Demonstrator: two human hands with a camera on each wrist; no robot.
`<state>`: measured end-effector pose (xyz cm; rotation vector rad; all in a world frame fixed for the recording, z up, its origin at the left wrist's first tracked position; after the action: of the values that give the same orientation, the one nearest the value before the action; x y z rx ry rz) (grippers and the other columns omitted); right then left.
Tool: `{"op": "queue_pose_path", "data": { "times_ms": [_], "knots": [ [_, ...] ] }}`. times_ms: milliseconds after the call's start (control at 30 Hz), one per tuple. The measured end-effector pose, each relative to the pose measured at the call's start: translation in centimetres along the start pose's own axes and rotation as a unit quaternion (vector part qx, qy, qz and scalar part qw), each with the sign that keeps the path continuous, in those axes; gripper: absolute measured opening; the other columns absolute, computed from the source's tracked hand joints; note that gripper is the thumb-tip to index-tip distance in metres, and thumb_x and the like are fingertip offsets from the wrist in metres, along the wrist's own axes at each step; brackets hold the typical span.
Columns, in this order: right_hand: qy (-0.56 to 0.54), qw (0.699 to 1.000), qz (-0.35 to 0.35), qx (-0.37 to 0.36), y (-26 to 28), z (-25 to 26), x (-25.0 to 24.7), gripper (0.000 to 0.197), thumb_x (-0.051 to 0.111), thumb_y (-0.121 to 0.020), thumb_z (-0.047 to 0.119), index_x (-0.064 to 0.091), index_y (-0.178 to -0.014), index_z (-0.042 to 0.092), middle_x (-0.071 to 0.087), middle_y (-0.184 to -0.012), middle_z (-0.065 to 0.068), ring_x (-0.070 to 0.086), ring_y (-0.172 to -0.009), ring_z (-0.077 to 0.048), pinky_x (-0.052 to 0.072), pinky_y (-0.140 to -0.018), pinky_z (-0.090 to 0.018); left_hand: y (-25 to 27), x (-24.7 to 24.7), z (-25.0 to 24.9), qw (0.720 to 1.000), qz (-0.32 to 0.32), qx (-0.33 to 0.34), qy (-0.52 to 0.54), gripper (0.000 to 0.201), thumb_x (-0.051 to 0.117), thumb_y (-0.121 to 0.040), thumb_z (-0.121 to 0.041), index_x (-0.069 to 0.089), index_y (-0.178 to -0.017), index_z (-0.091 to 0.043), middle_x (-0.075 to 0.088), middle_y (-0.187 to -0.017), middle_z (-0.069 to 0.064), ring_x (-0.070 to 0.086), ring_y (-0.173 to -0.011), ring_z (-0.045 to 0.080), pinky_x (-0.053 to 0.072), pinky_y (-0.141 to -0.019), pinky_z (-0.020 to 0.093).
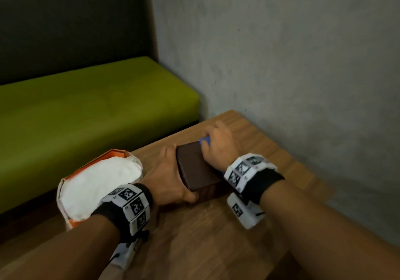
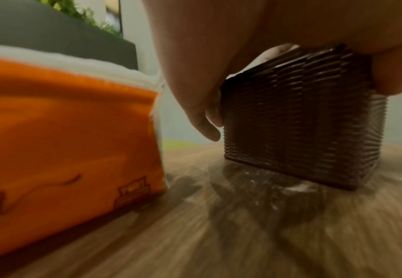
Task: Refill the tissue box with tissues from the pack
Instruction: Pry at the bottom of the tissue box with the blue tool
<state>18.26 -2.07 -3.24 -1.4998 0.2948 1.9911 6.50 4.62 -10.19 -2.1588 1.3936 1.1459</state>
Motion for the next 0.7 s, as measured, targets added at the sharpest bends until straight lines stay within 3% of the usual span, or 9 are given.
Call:
{"op": "queue_pose_path", "data": {
  "times_ms": [133, 233, 333, 433, 500, 567, 700],
  "knots": [
    [-0.027, 0.998, 0.014, -0.052, 2.0, 2.2, 0.5, 0.015, 0.054, -0.089, 0.024, 0.059, -0.096, 0.013, 0.052, -0.105, -0.008, 0.058, -0.086, -0.030, 0.048, -0.071, -0.039, 0.2, 0.1, -0.1, 1.000, 0.012, -0.002, -0.002, 0.141, 0.091, -0.045, -0.044, 0.005, -0.153, -0.020, 0.027, -0.136, -0.005, 0.044, -0.112, 0.011, 0.042, -0.084, 0.022],
    [-0.013, 1.000, -0.007, 0.007, 0.9, -1.2, -0.1, 0.013, 0.053, -0.087, 0.023, 0.058, -0.090, 0.012, 0.054, -0.105, -0.011, 0.057, -0.090, -0.033, 0.048, -0.074, -0.041, 0.2, 0.0, -0.3, 1.000, 0.012, -0.006, 0.001, 0.141, 0.092, -0.046, -0.043, 0.004, -0.154, -0.020, 0.022, -0.129, -0.010, 0.038, -0.111, 0.008, 0.038, -0.086, 0.022],
    [0.006, 0.996, -0.020, 0.083, 0.0, -3.5, -0.4, 0.018, 0.051, -0.087, 0.022, 0.061, -0.094, 0.009, 0.053, -0.110, -0.013, 0.058, -0.092, -0.035, 0.045, -0.070, -0.038, 0.0, 0.2, -0.3, 1.000, 0.015, -0.011, 0.008, 0.141, 0.092, -0.046, -0.044, 0.004, -0.153, -0.022, 0.023, -0.133, -0.009, 0.041, -0.115, 0.011, 0.041, -0.087, 0.024],
    [0.002, 0.999, -0.007, 0.034, 0.5, -0.3, 0.3, 0.019, 0.051, -0.088, 0.023, 0.061, -0.096, 0.009, 0.053, -0.110, -0.013, 0.058, -0.092, -0.037, 0.050, -0.073, -0.042, -0.2, 0.4, -0.2, 1.000, 0.020, -0.011, 0.010, 0.138, 0.092, -0.042, -0.045, 0.009, -0.151, -0.022, 0.028, -0.132, -0.003, 0.049, -0.114, 0.017, 0.045, -0.081, 0.027],
    [-0.017, 1.000, 0.010, -0.018, 1.6, 2.1, 0.8, 0.016, 0.053, -0.088, 0.023, 0.060, -0.096, 0.011, 0.053, -0.108, -0.011, 0.058, -0.091, -0.035, 0.049, -0.073, -0.042, -0.1, 0.4, -0.3, 1.000, 0.025, -0.007, 0.008, 0.139, 0.092, -0.043, -0.044, 0.008, -0.151, -0.019, 0.028, -0.135, -0.002, 0.049, -0.114, 0.017, 0.045, -0.082, 0.027],
    [-0.022, 0.999, 0.009, -0.024, 2.2, 1.8, 0.4, 0.014, 0.055, -0.087, 0.024, 0.060, -0.095, 0.013, 0.053, -0.106, -0.010, 0.057, -0.091, -0.034, 0.049, -0.075, -0.042, -0.1, 0.3, -0.3, 1.000, 0.017, -0.004, 0.009, 0.139, 0.092, -0.045, -0.042, 0.008, -0.153, -0.018, 0.027, -0.134, -0.002, 0.047, -0.111, 0.014, 0.044, -0.081, 0.026],
    [0.014, 0.996, -0.014, 0.089, 0.6, -4.8, -1.0, 0.019, 0.053, -0.087, 0.025, 0.061, -0.096, 0.009, 0.055, -0.111, -0.015, 0.056, -0.099, -0.035, 0.045, -0.080, -0.041, 0.0, 0.2, -0.3, 1.000, -0.001, -0.006, 0.018, 0.138, 0.092, -0.044, -0.043, 0.010, -0.152, -0.018, 0.026, -0.127, -0.008, 0.039, -0.110, 0.010, 0.039, -0.084, 0.023]
  ]
}}
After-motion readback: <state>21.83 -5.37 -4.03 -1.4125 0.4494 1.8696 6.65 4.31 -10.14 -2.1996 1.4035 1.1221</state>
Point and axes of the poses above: each hand's wrist, its own y-axis away from the middle knuckle, its own x-axis out of the palm, z = x × y, the point moved 10 cm from there along -y, towards the middle knuckle
